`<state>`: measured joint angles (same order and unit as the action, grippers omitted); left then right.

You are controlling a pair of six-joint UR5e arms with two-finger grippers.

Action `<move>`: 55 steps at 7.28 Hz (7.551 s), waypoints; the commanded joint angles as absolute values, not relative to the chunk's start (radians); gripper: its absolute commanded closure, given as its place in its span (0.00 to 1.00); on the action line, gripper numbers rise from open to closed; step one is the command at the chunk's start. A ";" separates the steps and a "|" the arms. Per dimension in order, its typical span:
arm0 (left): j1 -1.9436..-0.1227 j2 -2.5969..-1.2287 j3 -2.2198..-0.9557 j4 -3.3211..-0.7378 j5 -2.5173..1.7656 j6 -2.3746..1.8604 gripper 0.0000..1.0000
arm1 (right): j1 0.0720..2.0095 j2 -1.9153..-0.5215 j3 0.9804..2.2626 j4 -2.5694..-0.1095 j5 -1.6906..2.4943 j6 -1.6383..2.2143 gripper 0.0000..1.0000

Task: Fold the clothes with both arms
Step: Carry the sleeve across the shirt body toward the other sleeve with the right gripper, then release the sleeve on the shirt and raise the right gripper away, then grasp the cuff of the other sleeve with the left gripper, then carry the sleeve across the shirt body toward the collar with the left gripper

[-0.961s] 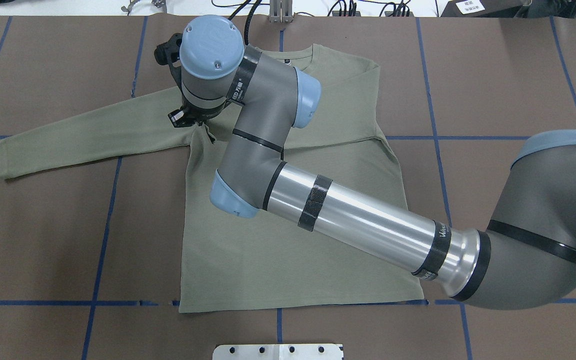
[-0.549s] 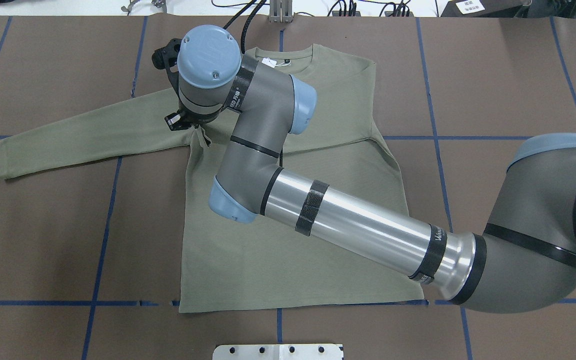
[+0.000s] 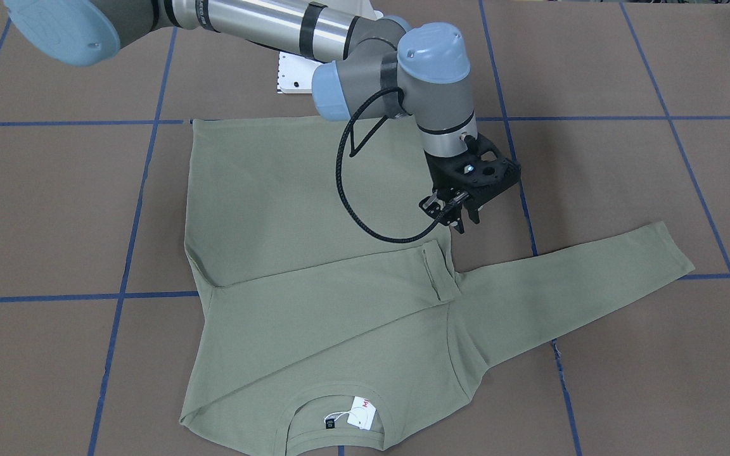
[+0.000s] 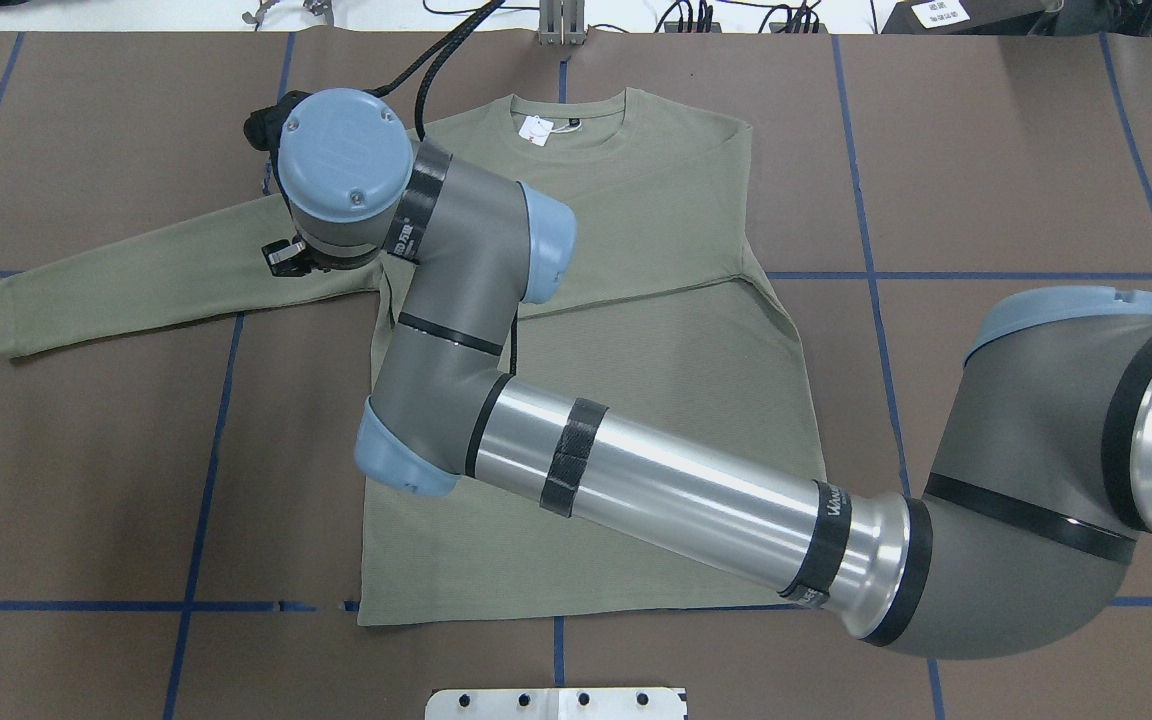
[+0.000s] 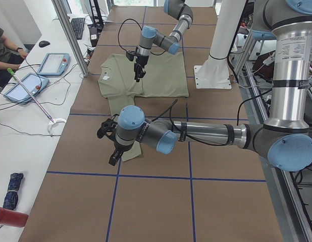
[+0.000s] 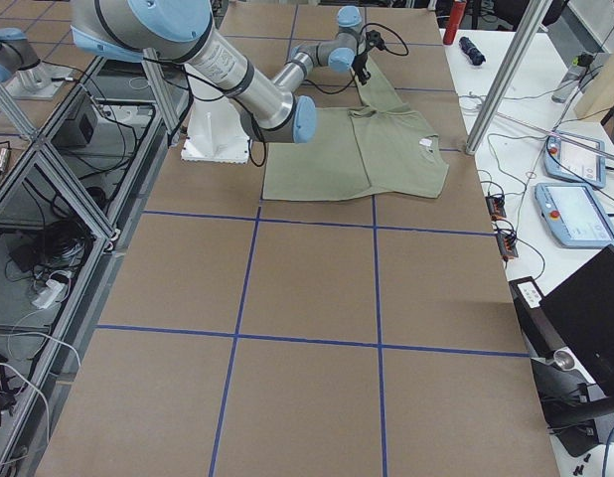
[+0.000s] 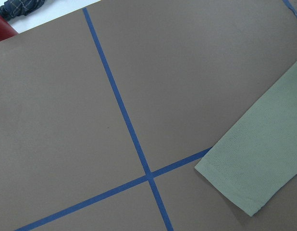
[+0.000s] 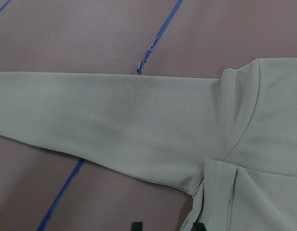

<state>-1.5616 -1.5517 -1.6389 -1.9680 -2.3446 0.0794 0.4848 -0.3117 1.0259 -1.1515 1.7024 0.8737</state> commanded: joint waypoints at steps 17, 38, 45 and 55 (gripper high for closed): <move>-1.032 -1.598 -1.349 -2.514 -1.925 -1.048 0.02 | 1.054 -1.158 1.827 -1.773 2.203 0.449 0.00; -1.006 -1.588 -1.331 -2.516 -1.925 -1.057 0.53 | 1.084 -1.158 1.850 -1.782 2.235 0.451 0.00; -1.008 -1.523 -1.515 -2.467 -1.991 -1.055 1.00 | 1.108 -1.189 1.873 -1.784 2.252 0.449 0.00; -0.910 -2.352 -1.484 -1.815 -2.082 -1.384 1.00 | 1.177 -1.365 1.893 -1.772 2.246 0.339 0.00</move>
